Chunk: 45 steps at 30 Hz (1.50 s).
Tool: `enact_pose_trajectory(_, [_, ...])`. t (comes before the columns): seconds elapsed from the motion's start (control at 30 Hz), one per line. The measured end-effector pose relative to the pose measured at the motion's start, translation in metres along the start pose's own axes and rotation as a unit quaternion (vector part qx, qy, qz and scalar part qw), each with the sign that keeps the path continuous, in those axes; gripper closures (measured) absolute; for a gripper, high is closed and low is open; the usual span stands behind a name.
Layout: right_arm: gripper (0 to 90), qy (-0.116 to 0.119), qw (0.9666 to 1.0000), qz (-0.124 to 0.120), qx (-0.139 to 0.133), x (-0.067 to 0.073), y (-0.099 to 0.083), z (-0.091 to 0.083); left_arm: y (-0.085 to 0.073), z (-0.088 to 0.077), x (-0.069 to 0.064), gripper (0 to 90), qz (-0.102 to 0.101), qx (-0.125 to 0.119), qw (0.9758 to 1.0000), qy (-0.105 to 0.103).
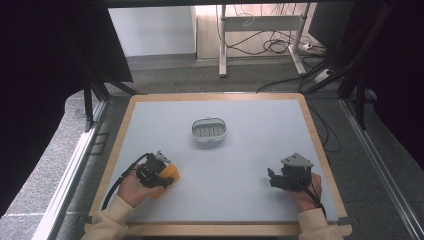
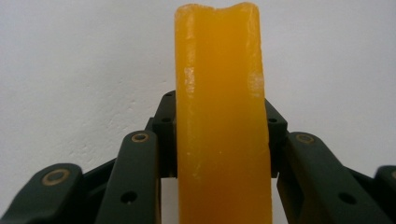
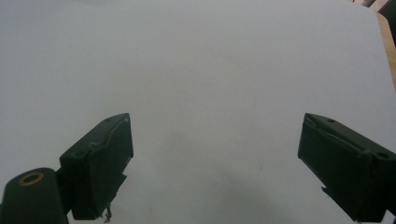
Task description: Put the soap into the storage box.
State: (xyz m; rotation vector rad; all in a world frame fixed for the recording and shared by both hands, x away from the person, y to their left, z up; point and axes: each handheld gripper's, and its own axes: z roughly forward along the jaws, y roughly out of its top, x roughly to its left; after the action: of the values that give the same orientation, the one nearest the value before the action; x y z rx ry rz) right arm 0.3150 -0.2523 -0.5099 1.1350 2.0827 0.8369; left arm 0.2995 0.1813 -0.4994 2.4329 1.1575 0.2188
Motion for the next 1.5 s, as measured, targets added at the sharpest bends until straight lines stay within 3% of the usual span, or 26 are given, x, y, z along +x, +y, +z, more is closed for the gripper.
enact_pose_trajectory(0.6, [11.4, 0.005, 1.0, 0.0, -0.003, 0.001, 0.001, 0.0, 0.001, -0.018, 0.001, 62.0, 0.024, -0.029, 0.9993, -0.001])
enact_pose_trajectory(1.0, [11.4, 0.005, 1.0, -0.002, -0.002, 0.003, 0.001, 0.001, 0.003, -0.03, 0.004, 62.0, 0.03, -0.056, 0.998, -0.001])
enact_pose_trajectory(1.5, [11.4, 0.002, 1.0, -0.001, -0.001, 0.002, 0.001, 0.0, 0.008, -0.033, 0.006, 62.1, 0.037, -0.064, 0.9973, -0.003])
